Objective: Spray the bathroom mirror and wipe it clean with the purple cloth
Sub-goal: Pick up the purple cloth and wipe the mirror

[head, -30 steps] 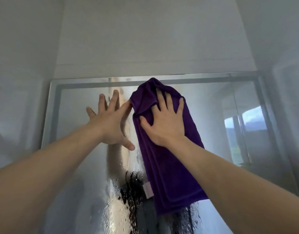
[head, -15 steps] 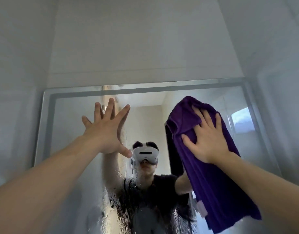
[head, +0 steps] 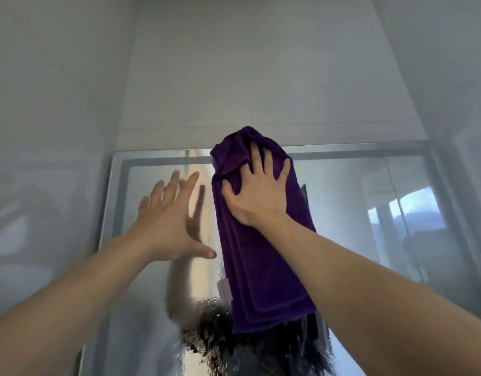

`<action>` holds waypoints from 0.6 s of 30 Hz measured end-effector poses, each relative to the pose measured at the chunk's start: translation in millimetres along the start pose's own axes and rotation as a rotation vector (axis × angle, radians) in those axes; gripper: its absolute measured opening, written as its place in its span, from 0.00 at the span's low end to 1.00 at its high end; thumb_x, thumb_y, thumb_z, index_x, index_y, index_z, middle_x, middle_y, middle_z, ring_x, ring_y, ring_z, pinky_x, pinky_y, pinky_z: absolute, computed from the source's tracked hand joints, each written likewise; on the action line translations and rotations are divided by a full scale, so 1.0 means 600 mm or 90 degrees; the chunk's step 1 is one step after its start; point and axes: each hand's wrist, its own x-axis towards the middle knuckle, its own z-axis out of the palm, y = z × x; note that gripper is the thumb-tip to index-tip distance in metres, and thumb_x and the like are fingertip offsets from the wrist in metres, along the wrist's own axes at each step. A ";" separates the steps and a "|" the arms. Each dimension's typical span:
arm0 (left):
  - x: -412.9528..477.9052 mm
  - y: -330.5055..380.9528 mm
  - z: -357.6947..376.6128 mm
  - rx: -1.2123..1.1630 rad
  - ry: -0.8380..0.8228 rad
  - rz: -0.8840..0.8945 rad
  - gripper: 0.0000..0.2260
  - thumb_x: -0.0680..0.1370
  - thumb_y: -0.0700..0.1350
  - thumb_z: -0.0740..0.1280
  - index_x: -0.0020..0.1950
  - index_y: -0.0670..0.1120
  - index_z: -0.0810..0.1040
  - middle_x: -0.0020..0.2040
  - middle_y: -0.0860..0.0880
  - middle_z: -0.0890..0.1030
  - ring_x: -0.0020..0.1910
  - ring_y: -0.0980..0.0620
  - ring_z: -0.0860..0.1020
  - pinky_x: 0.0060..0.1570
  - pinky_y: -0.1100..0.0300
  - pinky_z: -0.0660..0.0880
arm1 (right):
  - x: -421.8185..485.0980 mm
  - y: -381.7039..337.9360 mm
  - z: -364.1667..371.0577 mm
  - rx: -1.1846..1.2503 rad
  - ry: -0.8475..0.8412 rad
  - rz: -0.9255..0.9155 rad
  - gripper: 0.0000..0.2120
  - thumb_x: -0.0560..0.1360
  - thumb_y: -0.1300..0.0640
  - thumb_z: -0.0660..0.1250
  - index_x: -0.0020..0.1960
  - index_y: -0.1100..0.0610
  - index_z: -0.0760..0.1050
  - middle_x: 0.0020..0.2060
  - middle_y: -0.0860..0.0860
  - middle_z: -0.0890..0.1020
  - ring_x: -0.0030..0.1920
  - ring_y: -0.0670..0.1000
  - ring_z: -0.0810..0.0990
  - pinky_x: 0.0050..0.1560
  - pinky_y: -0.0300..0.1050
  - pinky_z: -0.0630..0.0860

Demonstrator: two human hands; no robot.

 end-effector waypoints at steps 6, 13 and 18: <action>-0.032 -0.092 0.013 0.016 -0.027 -0.148 0.76 0.48 0.69 0.80 0.77 0.53 0.28 0.80 0.48 0.32 0.78 0.41 0.33 0.77 0.40 0.46 | -0.098 -0.086 0.031 0.000 -0.065 -0.165 0.35 0.77 0.35 0.50 0.81 0.49 0.55 0.82 0.52 0.52 0.82 0.57 0.46 0.75 0.70 0.38; -0.033 -0.098 0.016 -0.027 -0.066 -0.142 0.70 0.57 0.66 0.79 0.78 0.52 0.29 0.78 0.50 0.28 0.77 0.41 0.30 0.77 0.39 0.49 | -0.226 -0.074 0.036 -0.001 -0.130 -0.198 0.36 0.78 0.38 0.52 0.82 0.47 0.46 0.81 0.51 0.55 0.81 0.58 0.51 0.77 0.70 0.40; -0.030 -0.109 0.034 0.022 -0.057 -0.155 0.72 0.54 0.72 0.76 0.76 0.51 0.26 0.78 0.49 0.28 0.76 0.34 0.31 0.76 0.38 0.46 | -0.237 0.035 -0.001 -0.080 -0.140 -0.133 0.36 0.76 0.36 0.54 0.81 0.48 0.54 0.79 0.54 0.62 0.79 0.61 0.58 0.76 0.73 0.47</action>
